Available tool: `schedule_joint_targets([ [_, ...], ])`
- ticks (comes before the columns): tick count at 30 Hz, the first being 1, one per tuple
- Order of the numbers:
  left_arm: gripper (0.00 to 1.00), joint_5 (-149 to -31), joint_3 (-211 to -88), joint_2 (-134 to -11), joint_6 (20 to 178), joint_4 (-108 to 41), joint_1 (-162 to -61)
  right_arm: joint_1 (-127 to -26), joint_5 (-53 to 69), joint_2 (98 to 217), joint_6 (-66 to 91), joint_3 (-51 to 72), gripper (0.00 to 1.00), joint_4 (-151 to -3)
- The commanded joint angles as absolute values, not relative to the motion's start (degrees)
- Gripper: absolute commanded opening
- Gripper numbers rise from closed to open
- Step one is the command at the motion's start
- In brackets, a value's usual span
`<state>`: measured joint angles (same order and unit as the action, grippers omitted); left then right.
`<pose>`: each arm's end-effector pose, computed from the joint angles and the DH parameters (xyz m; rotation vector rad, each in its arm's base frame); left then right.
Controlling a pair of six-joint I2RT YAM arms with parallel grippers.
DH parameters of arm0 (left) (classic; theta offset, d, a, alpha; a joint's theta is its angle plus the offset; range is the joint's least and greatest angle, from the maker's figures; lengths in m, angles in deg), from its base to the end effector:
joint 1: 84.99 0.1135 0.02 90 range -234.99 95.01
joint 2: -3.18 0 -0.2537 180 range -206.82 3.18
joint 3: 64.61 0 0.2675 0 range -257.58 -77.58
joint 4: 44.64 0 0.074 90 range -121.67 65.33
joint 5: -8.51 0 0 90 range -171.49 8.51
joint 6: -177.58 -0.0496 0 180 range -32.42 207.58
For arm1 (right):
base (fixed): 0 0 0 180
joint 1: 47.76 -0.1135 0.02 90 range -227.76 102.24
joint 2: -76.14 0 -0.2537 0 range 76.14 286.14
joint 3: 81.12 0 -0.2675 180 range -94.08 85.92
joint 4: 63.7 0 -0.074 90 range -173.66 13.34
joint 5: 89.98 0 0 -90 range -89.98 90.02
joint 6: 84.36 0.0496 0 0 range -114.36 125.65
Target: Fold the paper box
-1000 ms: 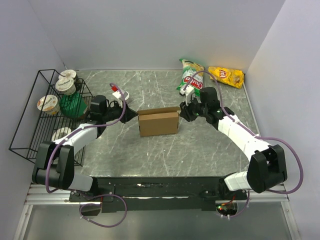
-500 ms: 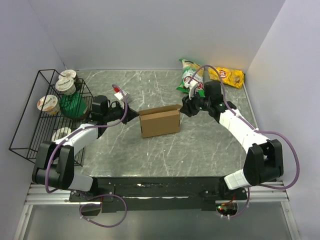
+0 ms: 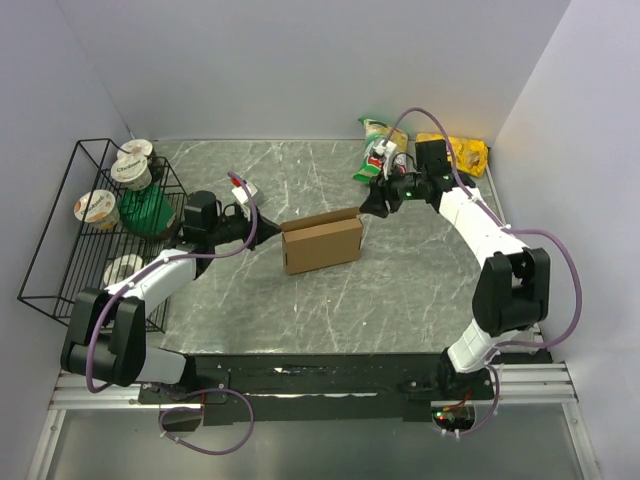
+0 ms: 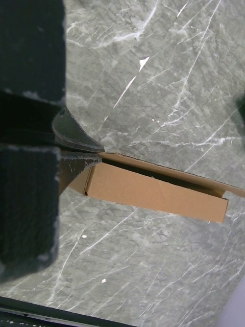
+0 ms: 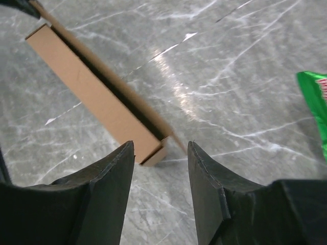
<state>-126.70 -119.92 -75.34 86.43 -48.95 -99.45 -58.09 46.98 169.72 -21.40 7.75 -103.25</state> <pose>0.2996 -0.1136 0.2214 0.7832 1.7286 -0.9029 0.3705 0.1044 0.2831 -1.0566 1.8577 0.7661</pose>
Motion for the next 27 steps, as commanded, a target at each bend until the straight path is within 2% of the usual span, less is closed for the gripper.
schedule_joint_targets([
  [1, 0.01, -128.2, -120.3, -73.6, 84.7, -49.5, -99.7, -57.6, 50.9, 172.3, -26.1, 4.8, 0.54, -110.9],
  [17, 0.01, -128.1, -120.9, -74.2, 84.1, -48.5, -99.8, -56.3, 49.7, 175.3, -26.7, 5.6, 0.61, -104.9],
  [27, 0.01, -127.6, -121.4, -74.3, 83.8, -47.6, -100.0, -56.3, 52.3, 178.1, -27.0, 2.3, 0.56, -105.7],
])
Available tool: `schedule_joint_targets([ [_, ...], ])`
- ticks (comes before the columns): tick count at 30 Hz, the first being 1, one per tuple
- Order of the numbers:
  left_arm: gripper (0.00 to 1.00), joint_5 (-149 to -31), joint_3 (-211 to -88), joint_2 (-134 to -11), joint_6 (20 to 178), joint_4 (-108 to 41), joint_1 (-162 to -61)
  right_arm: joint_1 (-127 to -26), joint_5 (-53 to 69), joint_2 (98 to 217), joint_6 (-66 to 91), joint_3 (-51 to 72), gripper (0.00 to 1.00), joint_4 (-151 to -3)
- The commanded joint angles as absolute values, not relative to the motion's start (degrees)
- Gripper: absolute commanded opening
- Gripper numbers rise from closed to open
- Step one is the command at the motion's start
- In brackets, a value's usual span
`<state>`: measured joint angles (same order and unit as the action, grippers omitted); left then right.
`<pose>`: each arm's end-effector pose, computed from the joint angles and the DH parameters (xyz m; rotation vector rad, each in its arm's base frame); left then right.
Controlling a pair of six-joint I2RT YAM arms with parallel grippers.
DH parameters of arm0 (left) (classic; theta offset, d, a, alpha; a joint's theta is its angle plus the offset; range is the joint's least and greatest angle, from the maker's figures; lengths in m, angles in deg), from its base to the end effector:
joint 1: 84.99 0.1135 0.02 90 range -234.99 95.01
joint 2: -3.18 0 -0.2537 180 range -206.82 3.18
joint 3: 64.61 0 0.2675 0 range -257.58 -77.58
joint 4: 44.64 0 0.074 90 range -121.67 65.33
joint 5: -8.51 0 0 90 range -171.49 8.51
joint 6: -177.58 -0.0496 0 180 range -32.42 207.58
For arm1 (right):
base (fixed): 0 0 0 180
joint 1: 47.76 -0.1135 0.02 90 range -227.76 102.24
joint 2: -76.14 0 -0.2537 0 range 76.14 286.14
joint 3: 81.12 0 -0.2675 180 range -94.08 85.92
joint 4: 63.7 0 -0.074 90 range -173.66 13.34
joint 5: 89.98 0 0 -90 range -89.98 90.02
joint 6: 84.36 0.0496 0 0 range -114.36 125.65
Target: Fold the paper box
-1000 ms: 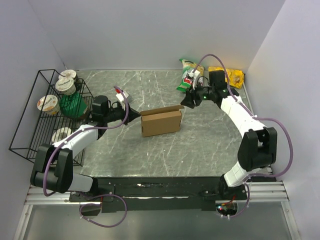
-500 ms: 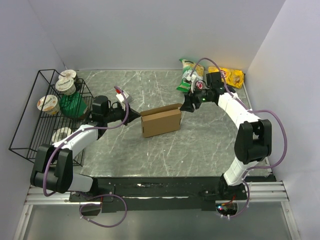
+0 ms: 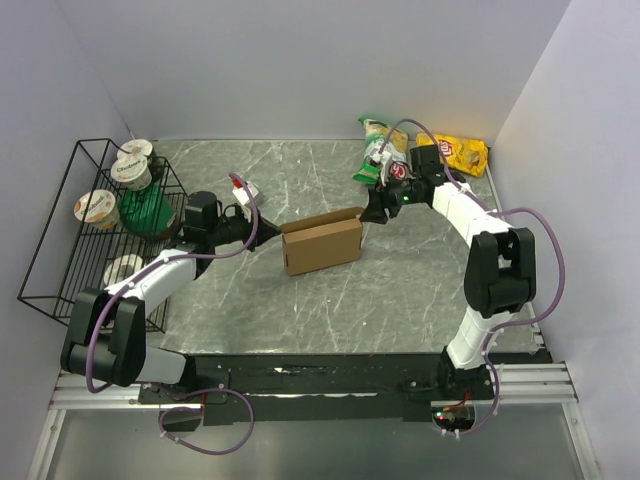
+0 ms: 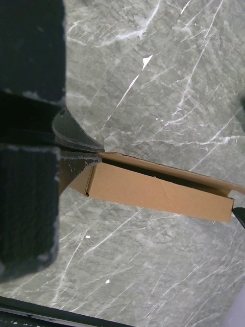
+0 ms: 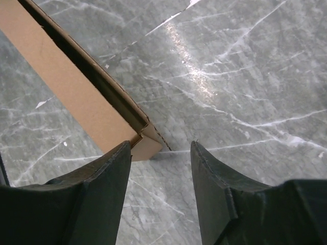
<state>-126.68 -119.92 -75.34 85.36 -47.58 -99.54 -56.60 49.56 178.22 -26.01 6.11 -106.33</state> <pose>0.2985 -0.1138 0.2190 0.7958 1.7419 -0.8986 0.3920 0.0991 0.2347 -1.0917 1.9463 0.8465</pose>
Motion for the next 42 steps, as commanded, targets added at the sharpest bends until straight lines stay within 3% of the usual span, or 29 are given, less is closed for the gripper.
schedule_joint_targets([
  [1, 0.01, -127.6, -121.4, -74.3, 83.8, -47.4, -100.0, -56.2, 52.5, 178.3, -27.0, 2.1, 0.55, -105.8],
  [28, 0.01, -127.0, -121.9, -74.6, 83.3, -46.3, -100.3, -57.2, 54.9, 180.4, -26.6, -0.5, 0.39, -105.9],
  [33, 0.01, -126.9, -121.8, -74.7, 83.3, -46.1, -100.4, -57.3, 55.0, 180.5, -26.6, -0.4, 0.29, -105.9],
  [39, 0.01, -126.4, -122.0, -74.9, 83.4, -46.3, -100.5, -57.6, 55.0, 179.7, -26.4, 0.0, 0.02, -105.8],
  [42, 0.01, -125.0, -122.0, -74.4, 83.5, -46.3, -100.9, -57.9, 54.4, 177.4, -25.4, 2.3, 0.0, -103.6],
])
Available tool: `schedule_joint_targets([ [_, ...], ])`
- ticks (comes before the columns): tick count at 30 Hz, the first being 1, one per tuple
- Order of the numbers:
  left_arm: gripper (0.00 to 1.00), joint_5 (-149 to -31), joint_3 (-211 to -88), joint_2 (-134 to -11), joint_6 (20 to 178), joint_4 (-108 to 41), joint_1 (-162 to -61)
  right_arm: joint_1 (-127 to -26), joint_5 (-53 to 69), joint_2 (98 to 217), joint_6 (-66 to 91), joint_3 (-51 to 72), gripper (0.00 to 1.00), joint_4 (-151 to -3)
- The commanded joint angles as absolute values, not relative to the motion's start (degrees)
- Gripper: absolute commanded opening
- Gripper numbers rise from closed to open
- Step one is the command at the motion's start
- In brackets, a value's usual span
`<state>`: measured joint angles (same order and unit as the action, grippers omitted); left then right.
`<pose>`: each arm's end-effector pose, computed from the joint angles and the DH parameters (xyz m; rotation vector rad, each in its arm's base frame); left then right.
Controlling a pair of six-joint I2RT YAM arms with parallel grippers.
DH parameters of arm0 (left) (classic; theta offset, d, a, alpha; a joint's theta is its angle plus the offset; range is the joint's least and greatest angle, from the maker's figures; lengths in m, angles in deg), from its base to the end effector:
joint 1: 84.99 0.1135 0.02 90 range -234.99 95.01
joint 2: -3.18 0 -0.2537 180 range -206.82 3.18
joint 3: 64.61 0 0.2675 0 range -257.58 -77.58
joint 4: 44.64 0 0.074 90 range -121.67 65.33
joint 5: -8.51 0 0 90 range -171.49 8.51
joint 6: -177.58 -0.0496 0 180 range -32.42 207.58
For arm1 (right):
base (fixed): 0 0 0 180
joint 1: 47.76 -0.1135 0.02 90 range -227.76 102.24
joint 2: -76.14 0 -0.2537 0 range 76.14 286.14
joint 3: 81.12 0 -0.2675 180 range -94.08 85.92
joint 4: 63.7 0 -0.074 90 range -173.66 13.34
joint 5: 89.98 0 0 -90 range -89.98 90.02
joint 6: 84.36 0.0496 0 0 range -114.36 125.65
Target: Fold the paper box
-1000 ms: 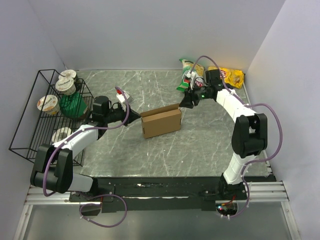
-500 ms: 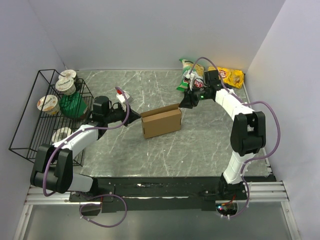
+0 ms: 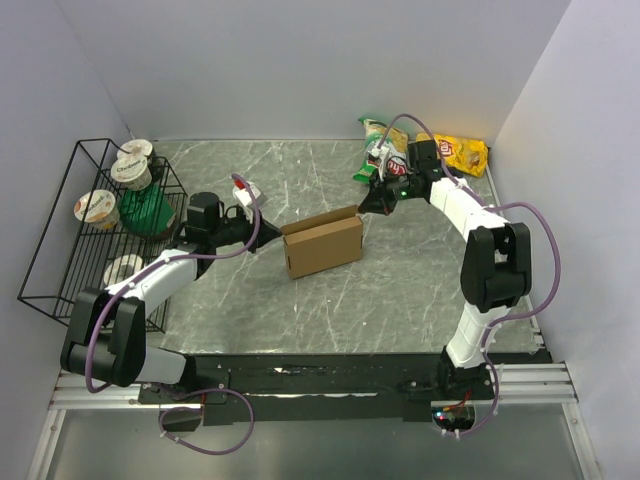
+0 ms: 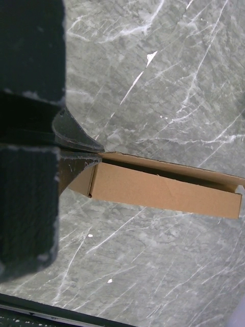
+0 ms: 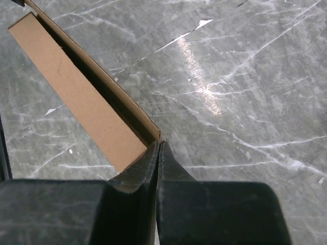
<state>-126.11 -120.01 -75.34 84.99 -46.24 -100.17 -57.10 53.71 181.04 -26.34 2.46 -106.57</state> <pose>0.2970 -0.1167 0.2170 0.8020 1.7607 -0.8991 0.4024 0.1067 0.2385 -1.1192 1.8832 0.9220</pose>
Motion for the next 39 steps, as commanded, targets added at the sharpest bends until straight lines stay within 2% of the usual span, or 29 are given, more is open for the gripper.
schedule_joint_targets([
  [1, 0.01, -124.6, -121.8, -74.4, 83.6, -46.8, -101.0, -58.1, 54.0, 176.6, -25.0, 3.1, 0.0, -102.7],
  [5, 0.01, -120.5, -121.8, -73.8, 83.4, -46.8, -102.8, -59.5, 50.7, 172.7, -23.0, 7.4, 0.0, -98.9],
  [8, 0.01, -115.5, -122.0, -73.6, 83.0, -47.0, -104.4, -62.0, 43.8, 169.7, -19.9, 10.9, 0.0, -95.1],
  [16, 0.01, -104.2, -122.0, -73.4, 87.1, -50.2, -107.8, -72.7, 21.1, 161.8, -15.1, 21.3, 0.0, -82.4],
  [30, 0.02, -94.2, -123.5, -73.7, 94.8, -48.7, -113.3, -87.3, -12.9, 154.2, -10.4, 36.0, 0.0, -64.8],
  [35, 0.03, -92.6, -122.1, -71.3, 93.0, -50.7, -115.8, -91.1, -16.9, 150.9, -10.4, 40.1, 0.0, -60.4],
  [39, 0.03, -93.3, -117.1, -68.2, 89.6, -54.5, -117.2, -91.4, -16.7, 149.8, -6.8, 39.6, 0.0, -64.1],
])
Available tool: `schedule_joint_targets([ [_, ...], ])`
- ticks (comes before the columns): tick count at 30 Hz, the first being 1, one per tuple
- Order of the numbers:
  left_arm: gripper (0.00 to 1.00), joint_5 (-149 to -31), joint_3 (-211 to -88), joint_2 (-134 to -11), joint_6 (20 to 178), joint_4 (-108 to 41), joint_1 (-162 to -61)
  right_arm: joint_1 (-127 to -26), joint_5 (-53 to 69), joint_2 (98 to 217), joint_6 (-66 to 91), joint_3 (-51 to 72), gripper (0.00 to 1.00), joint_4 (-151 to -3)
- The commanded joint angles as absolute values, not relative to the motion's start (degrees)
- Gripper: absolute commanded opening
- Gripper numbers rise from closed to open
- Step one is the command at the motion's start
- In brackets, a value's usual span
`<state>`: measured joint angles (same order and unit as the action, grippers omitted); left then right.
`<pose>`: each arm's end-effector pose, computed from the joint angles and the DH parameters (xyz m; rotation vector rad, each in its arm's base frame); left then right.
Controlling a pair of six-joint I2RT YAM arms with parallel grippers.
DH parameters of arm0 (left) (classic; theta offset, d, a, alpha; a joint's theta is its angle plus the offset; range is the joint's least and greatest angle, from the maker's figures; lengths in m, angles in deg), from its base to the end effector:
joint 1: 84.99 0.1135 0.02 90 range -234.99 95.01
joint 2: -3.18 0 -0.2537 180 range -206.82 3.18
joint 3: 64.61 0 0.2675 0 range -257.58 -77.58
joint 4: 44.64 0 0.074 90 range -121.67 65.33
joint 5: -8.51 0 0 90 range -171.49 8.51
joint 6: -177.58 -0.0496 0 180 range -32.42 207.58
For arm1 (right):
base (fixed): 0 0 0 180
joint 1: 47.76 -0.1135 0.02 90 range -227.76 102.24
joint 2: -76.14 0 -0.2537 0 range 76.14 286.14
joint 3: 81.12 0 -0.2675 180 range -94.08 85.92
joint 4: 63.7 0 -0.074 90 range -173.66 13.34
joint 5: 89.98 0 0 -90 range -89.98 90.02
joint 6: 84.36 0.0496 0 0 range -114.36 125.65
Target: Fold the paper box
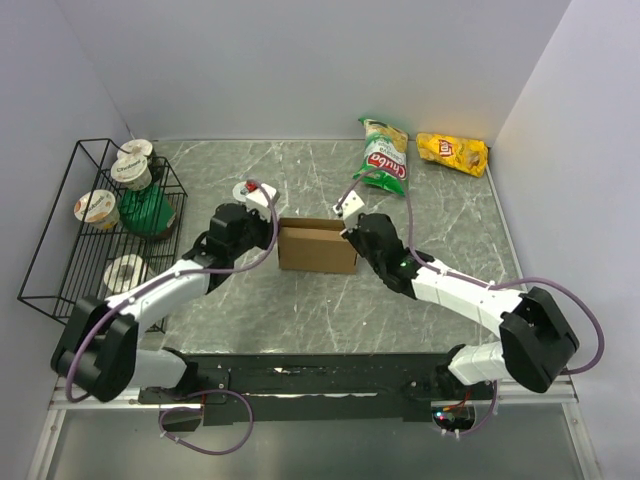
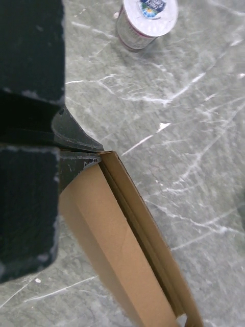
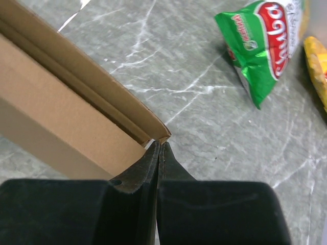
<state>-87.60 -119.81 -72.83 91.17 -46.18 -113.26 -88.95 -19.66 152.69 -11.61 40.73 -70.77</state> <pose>0.2838 -0.1586 0.2239 0.4845 1.8723 -0.4756 0.2547 0.2007 0.2239 -0.7760 1.8308 -0.0766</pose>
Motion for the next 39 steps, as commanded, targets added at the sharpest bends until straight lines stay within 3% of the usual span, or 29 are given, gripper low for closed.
schedule_joint_targets([
  [1, 0.03, -92.9, -116.0, -67.4, 89.1, -55.5, -117.4, -91.4, -16.8, 149.8, -6.0, 39.4, 0.0, -65.0],
  [15, 0.01, -77.9, -103.2, -60.5, 87.2, -65.8, -124.5, -91.6, -11.0, 148.8, 9.9, 37.2, 0.0, -74.5],
  [39, 0.01, -68.4, -104.6, -65.5, 93.3, -66.0, -130.0, -95.7, -17.7, 146.6, 24.6, 43.8, 0.0, -75.0],
])
